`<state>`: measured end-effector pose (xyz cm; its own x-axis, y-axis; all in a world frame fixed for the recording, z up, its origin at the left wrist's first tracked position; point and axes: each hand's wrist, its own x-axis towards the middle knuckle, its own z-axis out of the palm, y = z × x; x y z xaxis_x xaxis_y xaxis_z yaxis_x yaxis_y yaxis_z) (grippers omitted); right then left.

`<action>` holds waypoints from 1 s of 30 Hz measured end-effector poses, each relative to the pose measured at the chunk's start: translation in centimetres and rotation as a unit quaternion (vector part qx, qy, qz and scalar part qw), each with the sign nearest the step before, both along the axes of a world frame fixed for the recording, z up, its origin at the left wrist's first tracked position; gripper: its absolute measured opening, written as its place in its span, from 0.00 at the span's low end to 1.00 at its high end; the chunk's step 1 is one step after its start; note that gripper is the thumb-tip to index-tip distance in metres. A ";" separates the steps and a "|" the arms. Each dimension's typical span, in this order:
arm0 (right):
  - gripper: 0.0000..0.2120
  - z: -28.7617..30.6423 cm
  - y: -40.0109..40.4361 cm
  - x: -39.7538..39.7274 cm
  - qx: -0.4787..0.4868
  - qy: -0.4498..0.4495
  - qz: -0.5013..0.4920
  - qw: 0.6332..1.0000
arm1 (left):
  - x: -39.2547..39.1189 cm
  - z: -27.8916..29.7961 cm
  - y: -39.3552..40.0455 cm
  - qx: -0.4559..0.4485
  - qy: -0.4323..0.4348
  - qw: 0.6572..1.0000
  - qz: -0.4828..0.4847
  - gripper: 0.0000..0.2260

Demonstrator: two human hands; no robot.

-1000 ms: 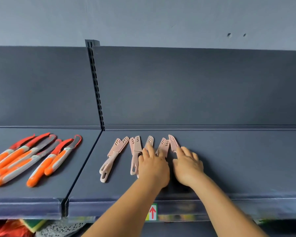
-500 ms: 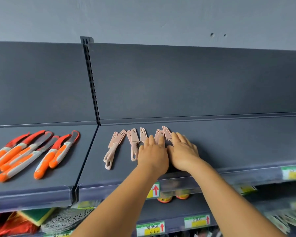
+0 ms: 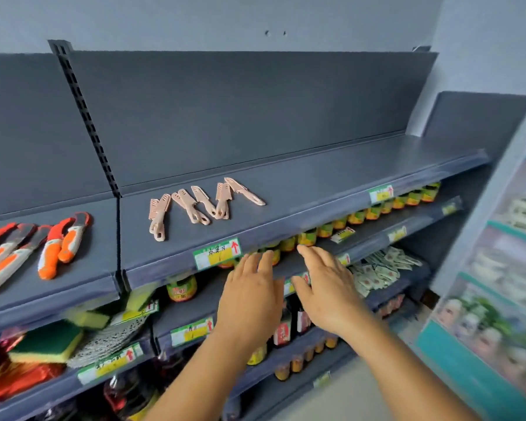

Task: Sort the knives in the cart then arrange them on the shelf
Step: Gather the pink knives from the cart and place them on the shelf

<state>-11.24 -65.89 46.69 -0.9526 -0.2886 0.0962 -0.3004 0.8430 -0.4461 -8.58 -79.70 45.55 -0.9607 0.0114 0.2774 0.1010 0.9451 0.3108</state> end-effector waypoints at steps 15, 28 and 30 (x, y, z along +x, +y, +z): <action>0.25 -12.0 17.0 15.9 -0.009 -0.142 -0.261 0.955 | 9.9 -11.0 17.4 -0.008 -0.168 0.965 -0.203 0.26; 0.24 -18.3 38.0 24.9 -0.044 -0.194 -0.369 0.908 | 16.3 -16.9 39.0 -0.048 -0.241 0.918 -0.312 0.26; 0.25 -19.4 41.3 25.7 -0.055 -0.205 -0.371 0.904 | 17.1 -17.9 42.3 -0.054 -0.260 0.911 -0.317 0.26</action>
